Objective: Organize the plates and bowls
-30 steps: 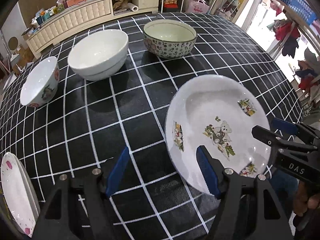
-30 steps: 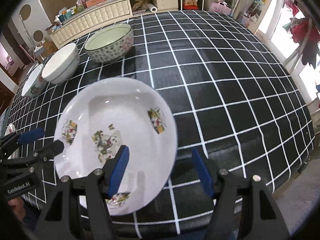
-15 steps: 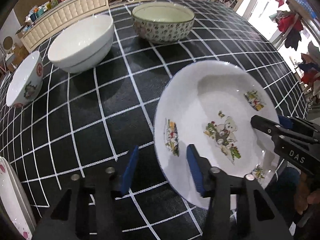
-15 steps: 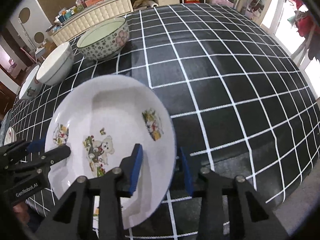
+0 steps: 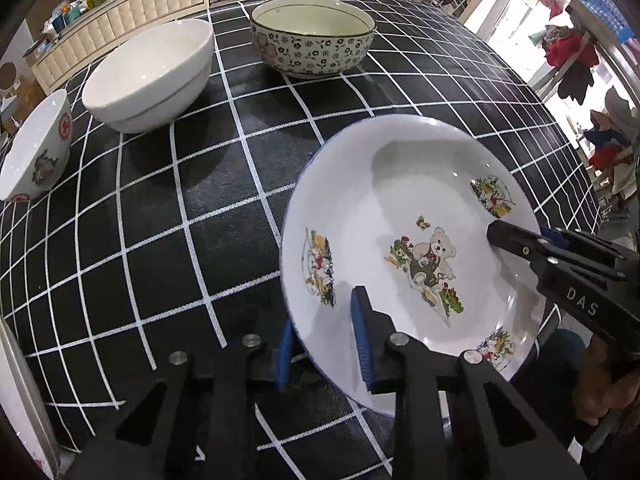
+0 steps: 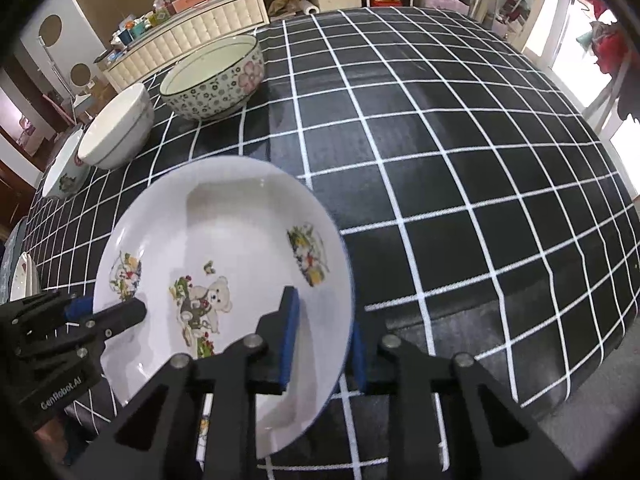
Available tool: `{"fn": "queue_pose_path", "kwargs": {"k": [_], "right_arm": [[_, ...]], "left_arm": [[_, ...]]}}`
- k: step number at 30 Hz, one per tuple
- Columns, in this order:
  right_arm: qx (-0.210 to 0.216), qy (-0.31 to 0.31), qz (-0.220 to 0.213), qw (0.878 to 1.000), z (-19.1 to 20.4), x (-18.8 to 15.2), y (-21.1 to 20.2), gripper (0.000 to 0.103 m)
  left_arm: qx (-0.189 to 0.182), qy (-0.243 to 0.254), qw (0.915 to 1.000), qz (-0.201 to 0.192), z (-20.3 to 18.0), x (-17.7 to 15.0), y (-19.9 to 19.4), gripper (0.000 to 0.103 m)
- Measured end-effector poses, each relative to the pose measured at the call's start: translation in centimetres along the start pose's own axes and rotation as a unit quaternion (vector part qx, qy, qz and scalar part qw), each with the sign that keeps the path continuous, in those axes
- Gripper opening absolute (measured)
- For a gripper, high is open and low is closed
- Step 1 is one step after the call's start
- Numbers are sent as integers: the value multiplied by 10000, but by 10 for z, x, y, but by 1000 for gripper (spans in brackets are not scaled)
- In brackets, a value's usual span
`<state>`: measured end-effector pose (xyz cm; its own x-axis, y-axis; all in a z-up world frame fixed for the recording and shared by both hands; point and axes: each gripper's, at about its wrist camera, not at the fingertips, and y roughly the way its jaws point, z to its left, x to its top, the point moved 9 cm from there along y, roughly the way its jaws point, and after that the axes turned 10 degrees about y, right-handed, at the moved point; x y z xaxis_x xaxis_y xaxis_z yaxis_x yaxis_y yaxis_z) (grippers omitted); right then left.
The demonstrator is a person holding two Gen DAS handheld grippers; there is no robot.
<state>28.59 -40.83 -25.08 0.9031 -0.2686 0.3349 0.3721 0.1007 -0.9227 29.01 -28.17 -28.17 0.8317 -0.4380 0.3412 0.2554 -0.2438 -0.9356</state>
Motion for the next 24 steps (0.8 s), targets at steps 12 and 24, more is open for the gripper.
{"fn": "queue_pose_path", "kwargs": {"k": [12, 24], "right_arm": [[135, -330, -196, 9992, 48, -13, -17, 23], [496, -919, -364, 9939, 142, -29, -46, 23]], "left_arm": [[352, -98, 9989, -304, 27, -25, -38, 24], [700, -676, 9929, -681, 93, -71, -99, 24]]}}
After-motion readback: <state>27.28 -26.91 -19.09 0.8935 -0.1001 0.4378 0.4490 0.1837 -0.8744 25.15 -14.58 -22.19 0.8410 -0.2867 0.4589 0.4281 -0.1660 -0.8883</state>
